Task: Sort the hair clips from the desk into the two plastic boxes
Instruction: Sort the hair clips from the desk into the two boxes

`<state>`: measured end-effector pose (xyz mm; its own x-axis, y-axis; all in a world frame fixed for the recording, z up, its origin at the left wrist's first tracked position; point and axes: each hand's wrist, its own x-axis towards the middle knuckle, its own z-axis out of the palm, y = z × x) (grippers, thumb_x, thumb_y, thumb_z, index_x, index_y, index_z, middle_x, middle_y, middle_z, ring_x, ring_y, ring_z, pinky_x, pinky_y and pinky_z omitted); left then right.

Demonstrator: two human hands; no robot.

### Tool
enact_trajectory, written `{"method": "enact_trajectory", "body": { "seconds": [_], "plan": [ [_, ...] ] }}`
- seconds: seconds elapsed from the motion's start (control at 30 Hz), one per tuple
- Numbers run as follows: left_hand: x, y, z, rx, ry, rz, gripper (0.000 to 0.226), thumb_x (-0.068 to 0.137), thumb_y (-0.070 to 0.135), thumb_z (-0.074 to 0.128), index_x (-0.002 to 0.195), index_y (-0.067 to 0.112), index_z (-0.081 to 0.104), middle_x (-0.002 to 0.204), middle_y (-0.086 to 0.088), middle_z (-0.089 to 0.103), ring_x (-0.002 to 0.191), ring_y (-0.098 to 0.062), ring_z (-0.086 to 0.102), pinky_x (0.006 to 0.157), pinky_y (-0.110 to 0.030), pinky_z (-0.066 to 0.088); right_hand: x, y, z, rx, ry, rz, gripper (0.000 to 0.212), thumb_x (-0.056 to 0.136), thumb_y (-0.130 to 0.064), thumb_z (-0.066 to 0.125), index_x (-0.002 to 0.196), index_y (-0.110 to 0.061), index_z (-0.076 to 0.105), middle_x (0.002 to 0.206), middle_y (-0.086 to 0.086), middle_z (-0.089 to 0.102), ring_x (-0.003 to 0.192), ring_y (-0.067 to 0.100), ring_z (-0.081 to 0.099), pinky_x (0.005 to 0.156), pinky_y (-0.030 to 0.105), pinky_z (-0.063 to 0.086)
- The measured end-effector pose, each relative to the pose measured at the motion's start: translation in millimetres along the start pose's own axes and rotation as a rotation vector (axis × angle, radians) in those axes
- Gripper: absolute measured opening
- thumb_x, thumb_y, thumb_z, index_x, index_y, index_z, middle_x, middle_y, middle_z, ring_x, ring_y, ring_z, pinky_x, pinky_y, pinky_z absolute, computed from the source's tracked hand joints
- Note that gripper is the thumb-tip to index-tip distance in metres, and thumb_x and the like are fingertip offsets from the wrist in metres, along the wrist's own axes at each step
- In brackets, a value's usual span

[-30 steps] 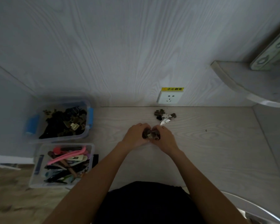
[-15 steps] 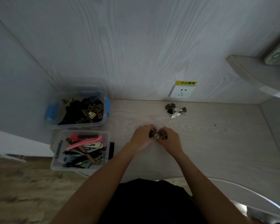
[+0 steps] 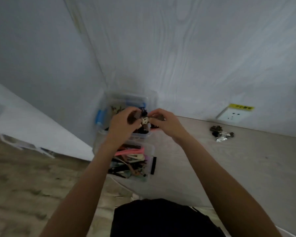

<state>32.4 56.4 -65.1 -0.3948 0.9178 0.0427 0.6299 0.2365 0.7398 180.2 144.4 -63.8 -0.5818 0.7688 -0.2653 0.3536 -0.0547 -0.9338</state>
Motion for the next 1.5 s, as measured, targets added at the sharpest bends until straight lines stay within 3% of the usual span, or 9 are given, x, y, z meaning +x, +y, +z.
{"method": "enact_trajectory", "body": {
  "seconds": [0.2,0.3,0.4,0.7,0.83,0.93,1.13,1.37,1.5],
  "plan": [
    [11,-62,-48,0.171,0.094,-0.221,0.035,0.090,0.031,0.057,0.118,0.010,0.055,0.110,-0.011,0.066,0.100,-0.029,0.061,0.082,-0.032,0.045,67,-42,68,-0.090,-0.145,-0.031,0.019,0.087,-0.005,0.061,0.105,0.001,0.062,0.097,0.012,0.060,0.086,0.019,0.060,0.062,0.021,0.059],
    [18,-70,-50,0.163,0.082,-0.225,0.037,0.091,0.029,0.055,0.121,0.008,0.053,0.113,-0.014,0.064,0.102,-0.030,0.060,0.081,-0.031,0.045,90,-50,92,-0.386,-0.164,-0.154,0.023,0.084,-0.011,0.064,0.105,-0.001,0.064,0.107,0.018,0.063,0.097,0.026,0.060,0.082,0.030,0.052],
    [15,-75,-48,0.128,0.052,-0.182,0.041,0.092,0.027,0.053,0.129,0.009,0.048,0.119,-0.015,0.061,0.107,-0.031,0.057,0.087,-0.038,0.049,104,-54,107,-0.695,-0.217,-0.277,0.029,0.082,-0.016,0.066,0.108,-0.003,0.064,0.111,0.017,0.064,0.105,0.027,0.057,0.083,0.024,0.037],
    [9,-93,-53,0.271,0.139,-0.095,0.036,0.083,0.011,0.062,0.119,0.009,0.057,0.107,-0.016,0.062,0.099,-0.034,0.054,0.084,-0.040,0.045,113,-47,116,-0.807,-0.303,-0.416,0.026,0.091,-0.007,0.048,0.114,-0.005,0.060,0.105,0.017,0.067,0.091,0.031,0.063,0.077,0.040,0.051],
    [7,-85,-50,0.235,0.201,-0.025,0.027,0.088,0.017,0.058,0.114,0.009,0.060,0.103,-0.011,0.064,0.095,-0.028,0.057,0.079,-0.034,0.046,85,-44,96,-0.656,-0.081,-0.438,0.029,0.093,-0.007,0.045,0.117,-0.009,0.061,0.109,0.011,0.069,0.099,0.025,0.063,0.086,0.028,0.045],
    [9,-69,-44,0.145,0.237,0.148,0.025,0.091,0.023,0.052,0.111,0.012,0.061,0.097,-0.006,0.065,0.089,-0.018,0.058,0.079,-0.027,0.048,48,-37,62,-0.592,0.078,-0.495,0.024,0.091,-0.007,0.049,0.110,-0.011,0.064,0.103,0.007,0.071,0.094,0.023,0.064,0.084,0.033,0.049],
    [13,-14,15,0.026,-0.059,0.519,0.026,0.092,0.022,0.048,0.112,0.011,0.062,0.097,-0.003,0.067,0.092,-0.013,0.057,0.084,-0.020,0.042,-31,28,-24,-0.556,0.380,-0.279,0.021,0.087,-0.009,0.055,0.101,-0.018,0.067,0.091,-0.003,0.072,0.085,0.012,0.065,0.082,0.029,0.051],
    [38,47,139,0.136,-0.545,0.363,0.060,0.084,0.028,0.063,0.138,0.019,0.039,0.134,-0.005,0.048,0.123,-0.023,0.042,0.100,-0.037,0.039,-78,119,-130,-0.599,0.477,0.162,0.034,0.082,-0.006,0.063,0.116,-0.011,0.060,0.111,0.013,0.063,0.100,0.030,0.060,0.091,0.043,0.047],
    [54,66,204,0.273,-0.647,0.303,0.080,0.075,0.020,0.070,0.143,0.020,0.028,0.147,-0.006,0.029,0.131,-0.029,0.030,0.105,-0.040,0.036,-74,150,-171,-0.603,0.431,0.311,0.060,0.075,-0.014,0.071,0.130,-0.014,0.048,0.130,0.016,0.049,0.117,0.036,0.047,0.102,0.041,0.034]
  ]
}}
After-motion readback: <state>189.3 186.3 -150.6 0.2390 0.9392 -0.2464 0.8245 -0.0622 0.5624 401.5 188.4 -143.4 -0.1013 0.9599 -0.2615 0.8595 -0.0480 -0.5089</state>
